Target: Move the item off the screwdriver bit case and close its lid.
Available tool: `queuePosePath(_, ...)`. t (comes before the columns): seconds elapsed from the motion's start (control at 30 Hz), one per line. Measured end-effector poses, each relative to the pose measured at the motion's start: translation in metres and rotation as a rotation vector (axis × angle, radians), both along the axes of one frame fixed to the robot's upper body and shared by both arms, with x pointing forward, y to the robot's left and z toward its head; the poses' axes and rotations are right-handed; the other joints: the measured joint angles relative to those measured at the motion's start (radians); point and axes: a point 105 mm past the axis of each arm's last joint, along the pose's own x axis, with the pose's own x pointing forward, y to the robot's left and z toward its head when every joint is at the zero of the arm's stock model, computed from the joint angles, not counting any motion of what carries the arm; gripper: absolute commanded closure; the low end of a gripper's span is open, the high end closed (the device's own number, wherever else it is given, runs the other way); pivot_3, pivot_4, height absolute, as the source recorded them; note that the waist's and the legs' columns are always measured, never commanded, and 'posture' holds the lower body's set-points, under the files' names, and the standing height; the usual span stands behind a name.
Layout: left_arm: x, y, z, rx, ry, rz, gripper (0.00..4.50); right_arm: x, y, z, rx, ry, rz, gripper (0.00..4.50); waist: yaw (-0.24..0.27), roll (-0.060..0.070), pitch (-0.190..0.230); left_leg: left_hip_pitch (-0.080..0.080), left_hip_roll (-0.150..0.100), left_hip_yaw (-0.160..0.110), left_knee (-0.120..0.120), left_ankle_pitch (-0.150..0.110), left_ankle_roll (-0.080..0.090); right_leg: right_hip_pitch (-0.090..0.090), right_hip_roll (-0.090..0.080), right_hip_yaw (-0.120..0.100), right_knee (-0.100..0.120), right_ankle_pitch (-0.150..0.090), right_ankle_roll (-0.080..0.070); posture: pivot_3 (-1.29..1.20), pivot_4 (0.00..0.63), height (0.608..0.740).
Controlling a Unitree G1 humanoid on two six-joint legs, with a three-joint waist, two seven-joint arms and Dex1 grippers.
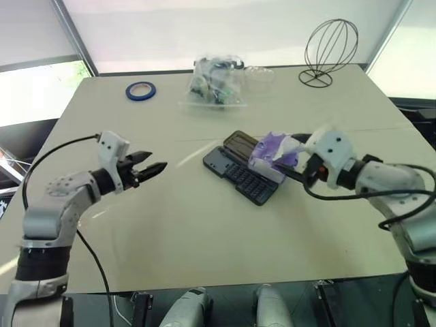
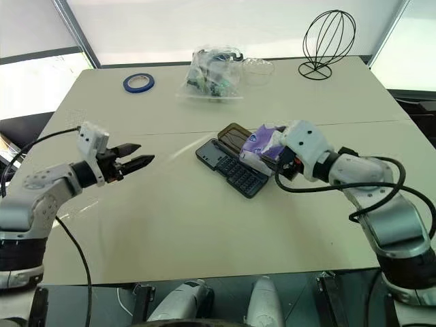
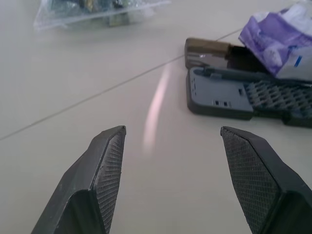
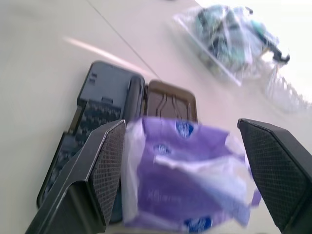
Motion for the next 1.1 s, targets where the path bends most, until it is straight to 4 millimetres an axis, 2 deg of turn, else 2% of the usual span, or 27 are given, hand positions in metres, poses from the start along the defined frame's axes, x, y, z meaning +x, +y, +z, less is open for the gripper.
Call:
queuePosePath(0.13, -0.003, -0.013, -0.003, -0.016, 0.015, -0.037, 1.28, 0.004, 0.022, -0.021, 0.007, 0.059, 0.070, 0.71, -0.001, 0.000, 0.000, -0.001, 0.000, 0.000, -0.001, 0.000, 0.000, -0.001, 0.000, 0.000, 0.000, 0.000, 0.000, 0.00, 0.150, 0.740)
queuePosePath(0.2, -0.004, -0.015, -0.002, -0.019, 0.017, -0.046, 1.28, 0.007, 0.028, -0.033, -0.002, 0.087, 0.085, 0.71, 0.000, 0.000, 0.000, 0.000, 0.000, 0.000, 0.000, 0.000, 0.000, -0.001, 0.000, 0.000, 0.000, 0.000, 0.000, 0.00, 0.150, 0.740)
queuePosePath(0.37, -0.003, -0.016, -0.003, -0.025, 0.019, -0.037, 1.28, 0.021, 0.026, -0.048, -0.022, 0.111, 0.073, 0.71, -0.001, 0.000, 0.000, 0.000, 0.000, 0.000, 0.000, 0.000, 0.000, -0.001, 0.000, 0.000, 0.000, 0.000, 0.000, 0.00, 0.150, 0.740)
queuePosePath(0.5, -0.006, -0.021, -0.007, -0.028, 0.026, -0.046, 1.28, 0.043, 0.013, -0.064, -0.048, 0.137, 0.013, 0.71, -0.002, 0.000, 0.000, 0.000, 0.000, 0.000, 0.000, 0.000, 0.000, -0.001, 0.000, 0.000, 0.000, 0.000, 0.000, 0.00, 0.150, 0.740)
queuePosePath(0.6, -0.009, -0.025, -0.013, -0.030, 0.039, -0.057, 1.22, 0.052, 0.001, -0.078, -0.076, 0.180, -0.024, 1.58, -0.002, 0.000, 0.000, 0.000, 0.000, 0.000, 0.000, 0.000, 0.000, -0.001, 0.000, 0.000, 0.001, 0.000, 0.000, 0.00, 0.150, 0.740)
queuePosePath(0.77, -0.011, -0.026, -0.016, -0.036, 0.040, -0.047, 1.22, 0.054, -0.004, -0.087, -0.113, 0.195, -0.021, 4.22, -0.002, 0.000, 0.000, 0.000, 0.000, 0.001, 0.000, 0.000, 0.000, -0.001, 0.001, 0.001, 0.000, 0.000, 0.000, 0.00, 0.150, 0.740)
queuePosePath(0.8, -0.011, -0.026, -0.016, -0.036, 0.041, -0.043, 1.22, 0.054, -0.004, -0.088, -0.117, 0.195, -0.019, 4.44, -0.002, 0.000, 0.000, 0.000, 0.000, 0.001, 0.000, 0.000, 0.000, -0.001, 0.001, 0.001, 0.000, 0.000, 0.000, 0.00, 0.150, 0.740)
queuePosePath(1.0, -0.010, -0.025, -0.017, -0.035, 0.040, -0.035, 1.22, 0.054, -0.002, -0.084, -0.150, 0.173, -0.006, 4.44, -0.002, 0.000, 0.000, 0.000, 0.000, 0.001, 0.000, 0.000, 0.000, -0.001, 0.001, 0.001, 0.001, 0.000, 0.000, 0.00, 0.150, 0.740)
queuePosePath(1.1, -0.010, -0.025, -0.015, -0.036, 0.027, -0.036, 1.22, 0.053, -0.003, -0.066, -0.180, 0.108, -0.010, 4.44, -0.001, 0.000, 0.000, -0.001, 0.000, 0.001, 0.000, 0.000, 0.000, -0.002, 0.001, 0.001, 0.000, 0.000, 0.000, 0.00, 0.150, 0.740)
